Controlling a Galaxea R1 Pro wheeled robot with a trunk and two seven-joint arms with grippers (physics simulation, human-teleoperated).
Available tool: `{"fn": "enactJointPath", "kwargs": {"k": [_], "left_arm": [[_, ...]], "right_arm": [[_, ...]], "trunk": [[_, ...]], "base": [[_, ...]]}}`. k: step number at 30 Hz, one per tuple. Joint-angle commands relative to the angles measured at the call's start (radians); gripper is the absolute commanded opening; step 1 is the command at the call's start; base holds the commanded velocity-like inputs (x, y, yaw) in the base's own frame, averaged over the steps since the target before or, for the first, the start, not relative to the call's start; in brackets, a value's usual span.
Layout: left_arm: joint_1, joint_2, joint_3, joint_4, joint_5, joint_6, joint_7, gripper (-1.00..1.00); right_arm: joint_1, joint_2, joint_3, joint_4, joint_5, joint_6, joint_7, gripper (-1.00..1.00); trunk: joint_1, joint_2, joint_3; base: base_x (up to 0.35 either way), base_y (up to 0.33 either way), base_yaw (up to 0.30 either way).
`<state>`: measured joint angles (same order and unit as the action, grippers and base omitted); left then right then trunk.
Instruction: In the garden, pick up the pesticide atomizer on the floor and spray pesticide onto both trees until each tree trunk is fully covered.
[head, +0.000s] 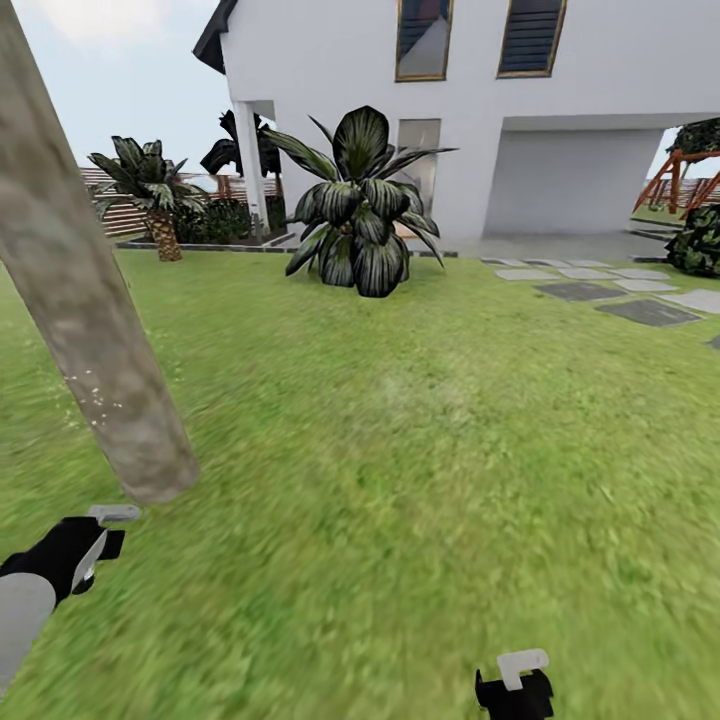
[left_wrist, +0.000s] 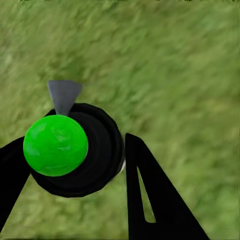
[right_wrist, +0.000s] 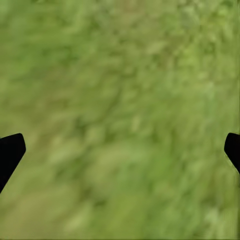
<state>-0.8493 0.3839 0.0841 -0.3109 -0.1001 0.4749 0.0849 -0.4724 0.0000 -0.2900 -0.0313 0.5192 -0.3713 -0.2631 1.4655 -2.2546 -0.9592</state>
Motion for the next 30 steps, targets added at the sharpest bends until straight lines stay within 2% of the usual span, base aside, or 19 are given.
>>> {"fn": "enactJointPath", "kwargs": {"k": [1,5,15,20,30], "left_arm": [[0.003,-0.011,0.008,0.007,-0.010,-0.005,0.019,-1.00],[0.011,-0.023,0.008,0.017,-0.011,-0.096,0.041,-1.00],[0.013,-0.020,0.012,0.019,-0.009,-0.105,0.042,-1.00],[0.014,-0.019,0.050,0.019,-0.010,-0.107,0.042,-1.00],[0.015,-0.021,0.055,0.019,-0.010,-0.109,0.042,-1.00]], "right_arm": [[-0.001,-0.001,-0.007,0.002,0.010,-0.003,-0.004,1.00],[-0.001,-0.001,-0.008,0.002,0.011,-0.003,-0.003,1.00],[0.000,-0.001,-0.008,0.002,0.010,-0.001,-0.002,1.00],[0.000,-0.001,-0.008,0.002,0.010,-0.001,-0.002,1.00],[0.000,0.000,-0.007,0.002,0.010,-0.001,-0.002,1.00]], "trunk": [[0.000,0.000,-0.001],[0.000,0.000,-0.001],[0.000,0.000,-0.001],[0.000,0.000,-0.001],[0.000,0.000,-0.001]], "base": [[0.272,-0.170,0.018],[0.280,-0.152,0.004],[0.291,-0.132,0.026],[0.296,-0.119,0.245],[0.280,-0.010,0.276]]}}
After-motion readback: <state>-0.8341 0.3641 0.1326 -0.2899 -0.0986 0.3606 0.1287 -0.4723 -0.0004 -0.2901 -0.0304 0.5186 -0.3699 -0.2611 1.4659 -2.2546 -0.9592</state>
